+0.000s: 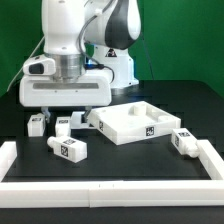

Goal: Assemble one leg

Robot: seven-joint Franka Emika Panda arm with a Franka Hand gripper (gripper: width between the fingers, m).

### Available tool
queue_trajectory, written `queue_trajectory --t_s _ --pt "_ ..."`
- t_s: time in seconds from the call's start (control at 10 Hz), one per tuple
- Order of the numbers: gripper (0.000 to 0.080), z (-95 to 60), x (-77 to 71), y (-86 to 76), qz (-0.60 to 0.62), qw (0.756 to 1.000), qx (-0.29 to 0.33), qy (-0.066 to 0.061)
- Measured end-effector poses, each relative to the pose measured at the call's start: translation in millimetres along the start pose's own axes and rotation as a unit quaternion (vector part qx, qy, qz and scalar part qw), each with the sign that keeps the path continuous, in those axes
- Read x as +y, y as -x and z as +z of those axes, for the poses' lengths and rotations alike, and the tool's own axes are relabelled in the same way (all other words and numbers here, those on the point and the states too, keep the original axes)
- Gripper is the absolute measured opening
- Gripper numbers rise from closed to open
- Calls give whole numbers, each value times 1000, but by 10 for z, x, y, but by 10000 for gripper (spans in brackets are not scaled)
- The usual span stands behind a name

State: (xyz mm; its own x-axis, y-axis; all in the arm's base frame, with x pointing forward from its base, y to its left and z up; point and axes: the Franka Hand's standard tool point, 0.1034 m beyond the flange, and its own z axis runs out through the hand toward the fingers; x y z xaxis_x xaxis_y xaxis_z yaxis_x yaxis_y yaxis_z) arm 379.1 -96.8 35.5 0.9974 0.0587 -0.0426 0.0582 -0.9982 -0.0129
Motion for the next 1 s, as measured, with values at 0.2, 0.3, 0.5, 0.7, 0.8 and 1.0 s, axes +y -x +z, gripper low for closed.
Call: queue_trajectory --t_s 0.2,0.3,0.5,0.7,0.8,1.0 --pt "649 -227 -98 -125 16 1000 3 -20" --pt "649 -307 -230 -222 37 999 2 -24" --pt "649 -418 -564 -452 68 997 4 -27" --pt "649 -457 -1059 -712 106 994 7 -20" --pt "649 -532 -1326 -868 91 996 6 -13" --pt "649 -580 -1483 -981 54 999 -8 -2"
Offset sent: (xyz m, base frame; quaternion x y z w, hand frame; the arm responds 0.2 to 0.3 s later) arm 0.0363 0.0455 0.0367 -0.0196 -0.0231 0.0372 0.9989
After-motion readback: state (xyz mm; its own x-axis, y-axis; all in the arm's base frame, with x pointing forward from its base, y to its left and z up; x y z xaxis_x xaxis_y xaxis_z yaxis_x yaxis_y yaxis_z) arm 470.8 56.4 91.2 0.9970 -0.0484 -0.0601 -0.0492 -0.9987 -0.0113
